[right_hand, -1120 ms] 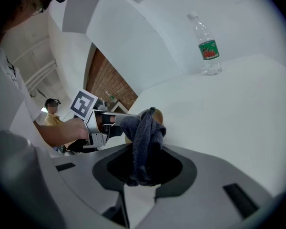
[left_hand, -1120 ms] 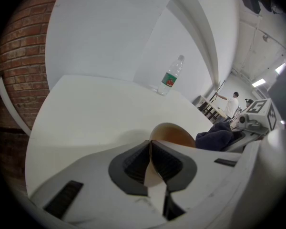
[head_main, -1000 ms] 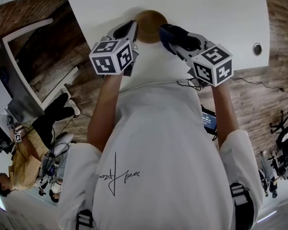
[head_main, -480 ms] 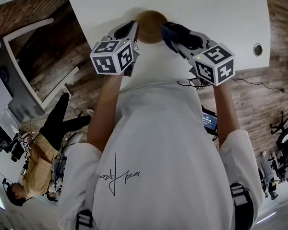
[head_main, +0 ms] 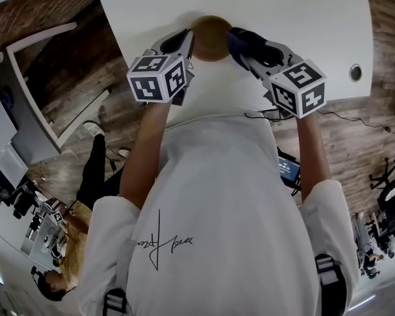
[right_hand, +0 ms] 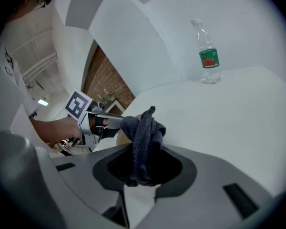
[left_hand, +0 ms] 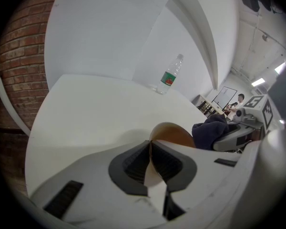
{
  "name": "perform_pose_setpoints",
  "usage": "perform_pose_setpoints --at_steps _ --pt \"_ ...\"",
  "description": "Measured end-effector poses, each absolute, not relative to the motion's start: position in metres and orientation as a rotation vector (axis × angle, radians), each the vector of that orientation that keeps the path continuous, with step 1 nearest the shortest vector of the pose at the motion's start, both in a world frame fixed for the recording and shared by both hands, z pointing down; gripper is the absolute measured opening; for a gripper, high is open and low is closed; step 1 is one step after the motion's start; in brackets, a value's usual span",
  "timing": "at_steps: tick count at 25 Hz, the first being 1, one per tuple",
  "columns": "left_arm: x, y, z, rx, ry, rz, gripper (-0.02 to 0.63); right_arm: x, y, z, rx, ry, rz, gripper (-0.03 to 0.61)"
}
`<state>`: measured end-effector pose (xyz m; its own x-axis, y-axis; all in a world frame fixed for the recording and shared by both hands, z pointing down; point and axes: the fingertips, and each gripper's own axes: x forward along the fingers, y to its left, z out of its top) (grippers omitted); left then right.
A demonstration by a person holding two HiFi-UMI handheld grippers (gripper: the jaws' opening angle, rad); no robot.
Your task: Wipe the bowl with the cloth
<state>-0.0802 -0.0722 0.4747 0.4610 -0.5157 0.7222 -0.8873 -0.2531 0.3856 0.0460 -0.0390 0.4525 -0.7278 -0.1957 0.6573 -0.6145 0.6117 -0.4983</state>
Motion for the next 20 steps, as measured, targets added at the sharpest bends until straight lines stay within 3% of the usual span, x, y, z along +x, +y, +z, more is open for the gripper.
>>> perform_pose_setpoints --at_steps 20 --pt "-0.08 -0.072 0.474 1.921 -1.169 0.595 0.009 0.044 -0.062 0.449 0.665 -2.256 0.78 0.1"
